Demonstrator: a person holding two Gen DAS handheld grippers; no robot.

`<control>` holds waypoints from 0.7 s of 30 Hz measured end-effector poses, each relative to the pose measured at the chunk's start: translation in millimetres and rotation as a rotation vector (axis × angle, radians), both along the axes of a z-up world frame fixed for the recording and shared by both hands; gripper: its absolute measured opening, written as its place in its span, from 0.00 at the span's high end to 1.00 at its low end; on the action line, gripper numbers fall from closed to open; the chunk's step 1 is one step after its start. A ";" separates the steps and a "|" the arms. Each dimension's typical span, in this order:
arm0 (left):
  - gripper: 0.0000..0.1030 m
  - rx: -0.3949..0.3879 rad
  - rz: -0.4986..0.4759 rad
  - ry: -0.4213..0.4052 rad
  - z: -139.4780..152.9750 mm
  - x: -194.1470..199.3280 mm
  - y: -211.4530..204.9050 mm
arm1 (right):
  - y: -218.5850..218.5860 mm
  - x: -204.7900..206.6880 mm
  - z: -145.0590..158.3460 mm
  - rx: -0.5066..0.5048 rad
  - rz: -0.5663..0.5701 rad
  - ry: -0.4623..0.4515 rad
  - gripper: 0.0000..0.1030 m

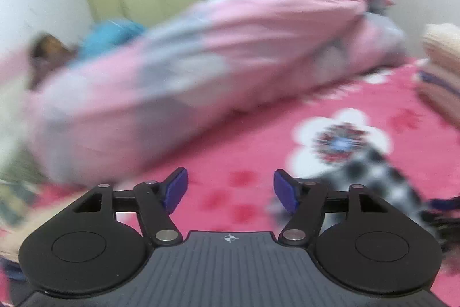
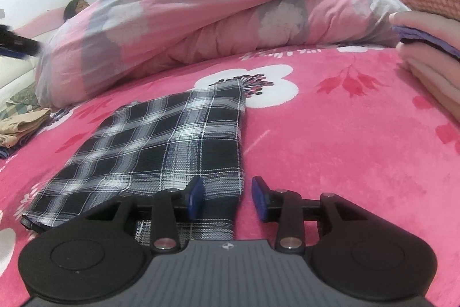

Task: Fold clothes

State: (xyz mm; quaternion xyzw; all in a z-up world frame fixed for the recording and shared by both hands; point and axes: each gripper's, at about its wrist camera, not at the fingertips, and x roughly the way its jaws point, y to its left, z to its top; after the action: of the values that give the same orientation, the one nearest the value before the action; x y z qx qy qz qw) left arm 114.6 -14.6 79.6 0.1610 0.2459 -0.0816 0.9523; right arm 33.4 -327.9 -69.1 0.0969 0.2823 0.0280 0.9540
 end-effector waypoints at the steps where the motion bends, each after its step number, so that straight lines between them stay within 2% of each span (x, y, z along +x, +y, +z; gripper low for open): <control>1: 0.29 0.025 0.036 -0.021 4.7 -3.0 8.8 | -0.1 0.1 0.0 0.000 -0.001 0.000 0.61; 2: 0.23 0.051 0.073 -0.042 9.4 -6.0 17.7 | -0.2 0.2 -0.1 0.000 -0.002 0.001 0.60; 4: 0.19 0.098 0.142 -0.077 16.7 -11.4 34.6 | -0.3 0.5 -0.1 0.000 -0.003 0.002 0.60; 6: 0.19 0.096 0.178 -0.022 -3.5 -10.3 41.4 | -0.3 0.5 -0.2 -0.002 -0.005 0.002 0.60; 9: 0.19 0.012 0.167 0.070 -46.4 -13.2 38.1 | 0.0 0.1 -0.6 -0.005 -0.008 0.001 0.58; 13: 0.19 -0.084 0.115 0.136 -90.7 -18.9 15.8 | -0.5 0.3 -1.3 -0.001 -0.010 0.004 0.49; 15: 0.19 -0.096 0.085 0.158 -103.9 -22.1 2.2 | -0.6 0.7 -1.5 0.001 -0.006 0.005 0.45; 21: 0.18 -0.201 0.072 0.187 -115.7 -32.8 -6.1 | 0.4 1.9 -1.7 -0.005 0.003 0.009 0.41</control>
State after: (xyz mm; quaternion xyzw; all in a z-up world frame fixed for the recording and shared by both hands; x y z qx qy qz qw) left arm 81.8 -20.6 -36.0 0.0475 0.3298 -0.0862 0.9389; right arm 35.3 -327.5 -70.8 0.0944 0.2867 0.0282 0.9530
